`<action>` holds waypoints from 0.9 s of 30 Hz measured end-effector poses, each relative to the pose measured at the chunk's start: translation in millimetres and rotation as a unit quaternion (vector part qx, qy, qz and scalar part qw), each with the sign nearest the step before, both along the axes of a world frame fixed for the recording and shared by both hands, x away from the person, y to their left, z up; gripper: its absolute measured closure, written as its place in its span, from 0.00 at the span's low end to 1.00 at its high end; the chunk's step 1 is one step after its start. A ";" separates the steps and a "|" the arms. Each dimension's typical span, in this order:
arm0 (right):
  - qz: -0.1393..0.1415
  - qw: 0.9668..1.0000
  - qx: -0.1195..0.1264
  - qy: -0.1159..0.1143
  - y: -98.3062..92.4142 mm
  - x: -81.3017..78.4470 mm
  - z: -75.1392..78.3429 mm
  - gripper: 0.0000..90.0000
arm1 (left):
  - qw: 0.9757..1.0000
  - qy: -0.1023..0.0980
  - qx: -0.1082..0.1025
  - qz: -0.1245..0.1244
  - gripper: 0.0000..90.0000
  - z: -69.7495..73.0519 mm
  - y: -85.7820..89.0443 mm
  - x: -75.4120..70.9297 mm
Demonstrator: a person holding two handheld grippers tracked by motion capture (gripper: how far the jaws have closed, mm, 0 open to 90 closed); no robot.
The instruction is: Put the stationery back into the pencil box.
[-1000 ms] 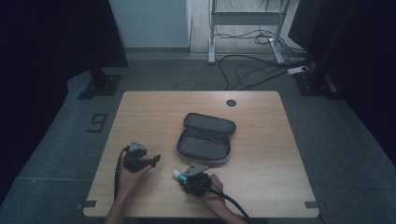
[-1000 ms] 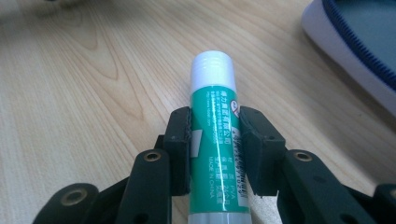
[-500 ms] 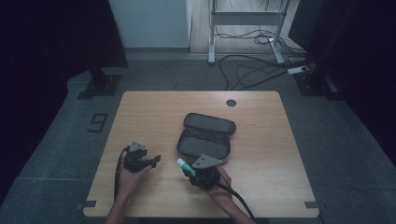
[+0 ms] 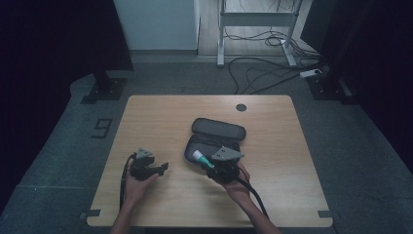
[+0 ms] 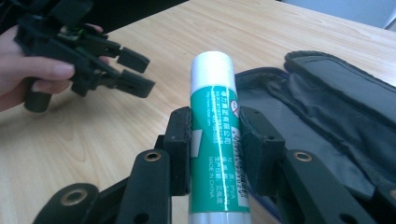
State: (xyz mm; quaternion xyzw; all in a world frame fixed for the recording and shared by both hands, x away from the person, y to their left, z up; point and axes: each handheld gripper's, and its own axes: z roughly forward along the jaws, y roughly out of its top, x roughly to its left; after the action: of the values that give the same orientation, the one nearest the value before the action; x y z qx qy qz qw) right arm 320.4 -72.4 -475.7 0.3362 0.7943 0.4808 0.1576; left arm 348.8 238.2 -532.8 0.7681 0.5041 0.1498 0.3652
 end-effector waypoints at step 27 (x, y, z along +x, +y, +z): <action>-0.044 0.999 -0.023 -0.007 -9.2 36.7 8.5 0.72 | 1.000 0.004 0.003 -0.003 0.33 -1.3 -1.4 -0.1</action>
State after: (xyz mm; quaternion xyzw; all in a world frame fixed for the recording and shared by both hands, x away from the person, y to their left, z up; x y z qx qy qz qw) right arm 357.1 -81.6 -467.2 0.3634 0.7886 0.4573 0.1919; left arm 348.7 236.7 -534.1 0.7713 0.5025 0.1471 0.3618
